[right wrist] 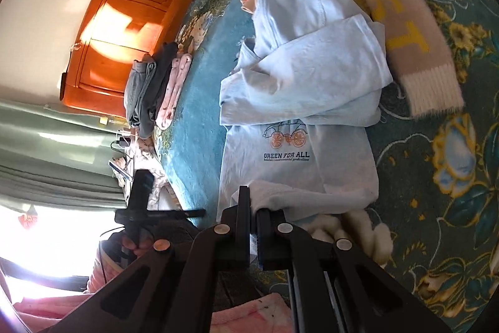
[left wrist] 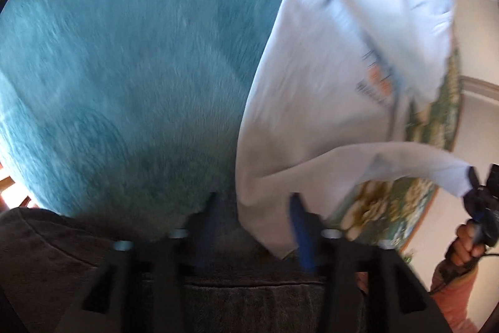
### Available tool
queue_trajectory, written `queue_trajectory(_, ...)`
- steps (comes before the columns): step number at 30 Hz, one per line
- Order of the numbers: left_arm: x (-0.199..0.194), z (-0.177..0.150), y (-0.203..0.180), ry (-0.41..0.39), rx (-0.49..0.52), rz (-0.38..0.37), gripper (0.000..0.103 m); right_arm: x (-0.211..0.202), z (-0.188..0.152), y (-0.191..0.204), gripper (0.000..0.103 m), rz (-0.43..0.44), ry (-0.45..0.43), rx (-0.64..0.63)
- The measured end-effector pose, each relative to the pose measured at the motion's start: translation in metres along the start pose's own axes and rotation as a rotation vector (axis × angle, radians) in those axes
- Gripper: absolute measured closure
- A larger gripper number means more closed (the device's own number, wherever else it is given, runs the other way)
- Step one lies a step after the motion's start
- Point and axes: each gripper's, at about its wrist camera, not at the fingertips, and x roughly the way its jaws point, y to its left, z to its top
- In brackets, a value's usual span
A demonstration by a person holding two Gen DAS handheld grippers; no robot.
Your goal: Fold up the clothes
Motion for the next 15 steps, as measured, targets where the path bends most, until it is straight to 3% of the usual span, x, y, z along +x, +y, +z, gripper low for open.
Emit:
queue_trajectory(4, 0.018, 0.011, -0.015, 0.058, 0.036, 0.092, 0.044, 0.006, 0.001, -0.007, 0.1, 0.015, 0.002, 0.02)
queue_trajectory(6, 0.027, 0.011, -0.02, 0.082, 0.051, 0.099, 0.046, 0.008, 0.001, -0.008, 0.1, 0.022, 0.004, 0.025)
queue_trajectory(7, 0.032, 0.011, -0.022, 0.094, 0.059, 0.1, 0.053, 0.01, 0.001, -0.009, 0.1, 0.025, 0.005, 0.027)
queue_trajectory(8, 0.035, 0.01, -0.024, 0.101, 0.07, 0.097, 0.071, 0.011, 0.001, -0.009, 0.1, 0.028, 0.006, 0.029)
queue_trajectory(9, 0.035, 0.008, -0.026, 0.098, 0.083, 0.096, 0.081, 0.011, 0.001, -0.01, 0.1, 0.029, 0.008, 0.029)
queue_trajectory(10, 0.035, 0.007, -0.028, 0.092, 0.096, 0.097, 0.098, 0.012, 0.001, -0.01, 0.1, 0.031, 0.009, 0.029)
queue_trajectory(12, 0.025, 0.004, -0.029, 0.062, 0.118, 0.052, 0.1, 0.012, 0.001, -0.01, 0.1, 0.037, 0.013, 0.028)
queue_trajectory(15, -0.005, -0.002, -0.024, -0.02, 0.142, -0.082, 0.1, 0.01, 0.002, -0.012, 0.1, 0.074, 0.016, 0.027)
